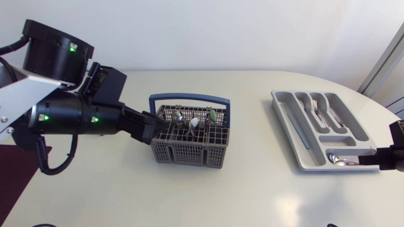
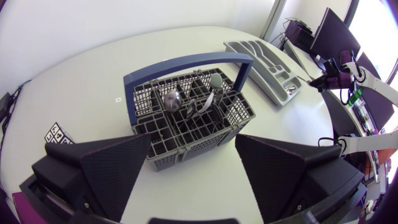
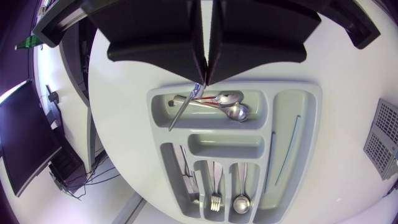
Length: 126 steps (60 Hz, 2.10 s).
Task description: Transfer all utensils from the basket to the drawer tray.
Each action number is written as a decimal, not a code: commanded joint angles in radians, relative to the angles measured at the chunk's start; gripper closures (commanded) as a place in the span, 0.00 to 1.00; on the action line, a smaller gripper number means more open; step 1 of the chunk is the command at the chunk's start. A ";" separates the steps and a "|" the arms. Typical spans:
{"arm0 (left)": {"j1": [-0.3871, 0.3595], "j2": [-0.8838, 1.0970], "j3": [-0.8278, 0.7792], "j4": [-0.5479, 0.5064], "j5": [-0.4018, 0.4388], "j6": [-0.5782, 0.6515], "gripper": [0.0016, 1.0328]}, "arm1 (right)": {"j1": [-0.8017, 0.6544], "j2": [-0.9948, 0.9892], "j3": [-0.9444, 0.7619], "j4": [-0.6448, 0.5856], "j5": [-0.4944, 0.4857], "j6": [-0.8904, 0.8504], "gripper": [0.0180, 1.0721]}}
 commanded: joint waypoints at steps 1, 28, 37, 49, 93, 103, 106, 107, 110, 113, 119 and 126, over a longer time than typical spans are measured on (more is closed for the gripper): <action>-0.007 0.013 0.016 -0.007 0.011 -0.020 0.07 | -0.032 0.012 -0.032 -0.014 -0.015 0.002 0.94; -0.006 0.003 0.002 -0.008 0.011 -0.020 0.07 | 0.016 0.315 -0.018 0.155 -0.023 0.071 0.92; -0.006 0.005 0.007 -0.008 0.011 -0.020 0.07 | 0.102 0.338 0.011 0.176 -0.006 0.140 0.92; -0.004 0.008 0.007 -0.008 0.011 -0.020 0.07 | 0.181 0.386 0.065 0.187 0.025 0.203 0.89; -0.006 0.016 0.002 -0.007 0.011 -0.016 0.07 | 0.243 0.492 0.184 0.214 0.057 0.295 0.51; -0.009 0.006 -0.028 0.046 0.011 -0.011 0.07 | 0.252 0.361 0.120 0.214 0.048 0.255 0.43; -0.013 0.005 -0.031 0.058 0.011 -0.011 0.07 | 0.263 0.317 0.100 0.213 0.034 0.238 0.42; -0.015 0.006 -0.030 0.059 0.011 -0.011 0.07 | 0.266 0.300 0.092 0.214 0.031 0.235 0.42; -0.024 0.013 -0.025 0.061 0.011 -0.011 0.07 | 0.280 0.260 0.079 0.210 0.024 0.234 0.41; -0.032 0.022 -0.021 0.061 0.011 -0.011 0.07 | 0.293 0.222 0.066 0.197 -0.001 0.232 0.41; -0.035 0.059 -0.004 0.061 0.011 -0.014 0.07 | 0.333 0.145 0.060 0.145 -0.032 0.241 0.41; -0.064 0.091 0.024 0.055 0.011 -0.023 0.08 | 0.393 0.081 0.063 0.098 -0.039 0.274 0.41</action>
